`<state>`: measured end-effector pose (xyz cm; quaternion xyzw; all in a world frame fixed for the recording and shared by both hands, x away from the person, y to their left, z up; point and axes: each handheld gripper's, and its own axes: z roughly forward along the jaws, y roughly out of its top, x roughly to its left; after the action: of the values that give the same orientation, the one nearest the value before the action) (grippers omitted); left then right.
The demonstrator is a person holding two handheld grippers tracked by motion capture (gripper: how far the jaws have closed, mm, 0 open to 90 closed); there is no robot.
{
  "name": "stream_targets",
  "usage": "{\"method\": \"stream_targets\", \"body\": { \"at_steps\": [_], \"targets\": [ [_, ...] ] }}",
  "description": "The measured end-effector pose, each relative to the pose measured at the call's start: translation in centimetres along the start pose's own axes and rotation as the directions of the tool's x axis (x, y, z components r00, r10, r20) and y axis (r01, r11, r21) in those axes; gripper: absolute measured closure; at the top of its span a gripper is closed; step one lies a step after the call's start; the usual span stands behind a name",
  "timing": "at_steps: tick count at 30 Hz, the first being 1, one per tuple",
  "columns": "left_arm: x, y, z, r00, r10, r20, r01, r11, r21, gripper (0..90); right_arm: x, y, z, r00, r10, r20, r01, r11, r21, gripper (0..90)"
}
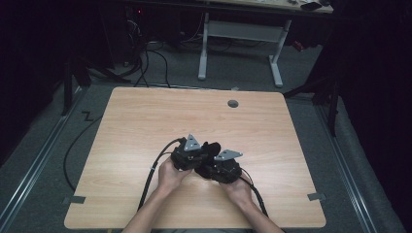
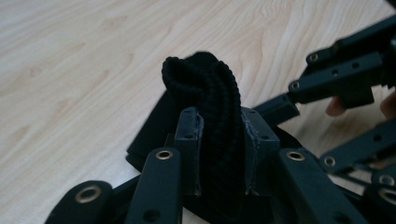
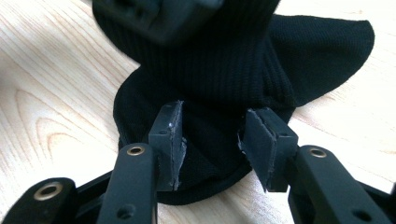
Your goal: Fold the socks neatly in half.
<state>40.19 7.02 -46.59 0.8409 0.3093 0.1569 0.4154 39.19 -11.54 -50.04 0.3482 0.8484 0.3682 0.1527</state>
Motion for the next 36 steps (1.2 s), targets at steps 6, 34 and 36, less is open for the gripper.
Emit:
{"method": "stream_targets", "body": {
  "at_steps": [6,34,36],
  "targets": [
    [-0.3,-0.7,0.3,1.0,0.004,0.004,-0.004,0.9998,0.021,71.0,-0.1,-0.4,-1.4,0.9996,0.019,-0.023,-0.02,0.999,-0.032,56.9],
    [-0.1,-1.1,-0.1,0.9987,-0.05,-0.008,0.049,0.9986,-0.02,54.3,-0.4,1.3,1.6,0.9992,0.018,0.035,-0.018,1.0,-0.007,57.1],
    [-0.1,-1.3,-0.1,0.9988,-0.045,-0.018,0.045,0.9989,-0.012,53.7,-0.5,1.2,1.4,0.9994,0.024,0.025,-0.024,1.0,-0.013,55.6]
  ]
}}
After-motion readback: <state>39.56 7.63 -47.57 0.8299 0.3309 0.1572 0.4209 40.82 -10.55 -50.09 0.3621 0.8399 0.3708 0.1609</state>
